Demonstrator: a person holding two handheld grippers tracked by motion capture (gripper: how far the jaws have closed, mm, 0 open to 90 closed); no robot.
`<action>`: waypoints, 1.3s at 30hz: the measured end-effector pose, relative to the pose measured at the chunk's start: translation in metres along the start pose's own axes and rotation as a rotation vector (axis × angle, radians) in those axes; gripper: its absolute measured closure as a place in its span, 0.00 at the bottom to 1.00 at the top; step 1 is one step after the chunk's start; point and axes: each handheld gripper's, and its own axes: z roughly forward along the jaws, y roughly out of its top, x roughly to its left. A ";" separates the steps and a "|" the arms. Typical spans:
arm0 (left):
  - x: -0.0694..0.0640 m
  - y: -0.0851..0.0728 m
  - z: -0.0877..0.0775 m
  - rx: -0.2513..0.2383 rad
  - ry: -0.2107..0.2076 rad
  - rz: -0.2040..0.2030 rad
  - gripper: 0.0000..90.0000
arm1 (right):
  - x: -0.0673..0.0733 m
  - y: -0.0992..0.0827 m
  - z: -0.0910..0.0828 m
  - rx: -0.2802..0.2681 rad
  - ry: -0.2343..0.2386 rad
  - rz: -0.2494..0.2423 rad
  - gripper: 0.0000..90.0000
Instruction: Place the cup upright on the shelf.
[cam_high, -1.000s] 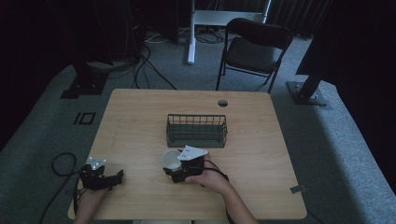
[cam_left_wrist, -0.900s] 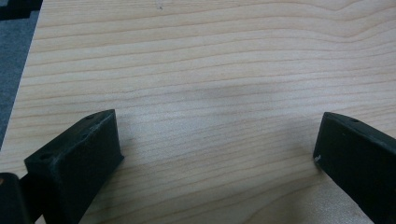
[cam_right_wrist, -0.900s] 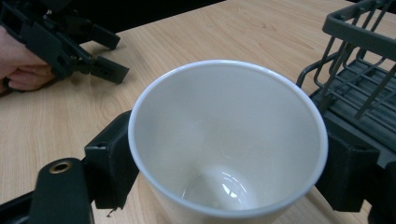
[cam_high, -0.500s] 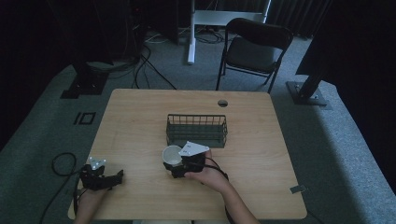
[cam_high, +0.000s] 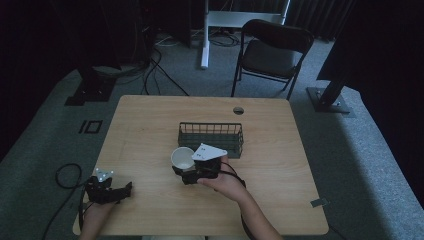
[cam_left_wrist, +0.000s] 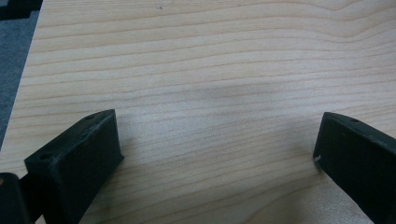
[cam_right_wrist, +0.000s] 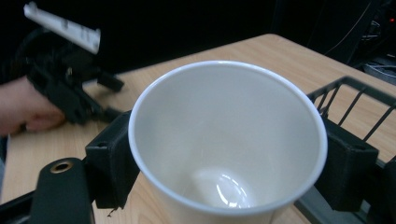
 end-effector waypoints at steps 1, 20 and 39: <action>0.000 0.000 0.000 -0.001 0.000 -0.001 0.01 | 0.000 0.000 0.000 0.000 0.000 0.000 0.22; 0.000 0.000 0.000 0.001 0.000 0.001 0.01 | -0.029 0.052 -0.011 -0.083 -0.152 0.014 0.22; 0.000 0.000 0.000 -0.002 0.001 -0.001 0.01 | -0.077 0.059 0.018 -0.081 -0.333 0.146 0.22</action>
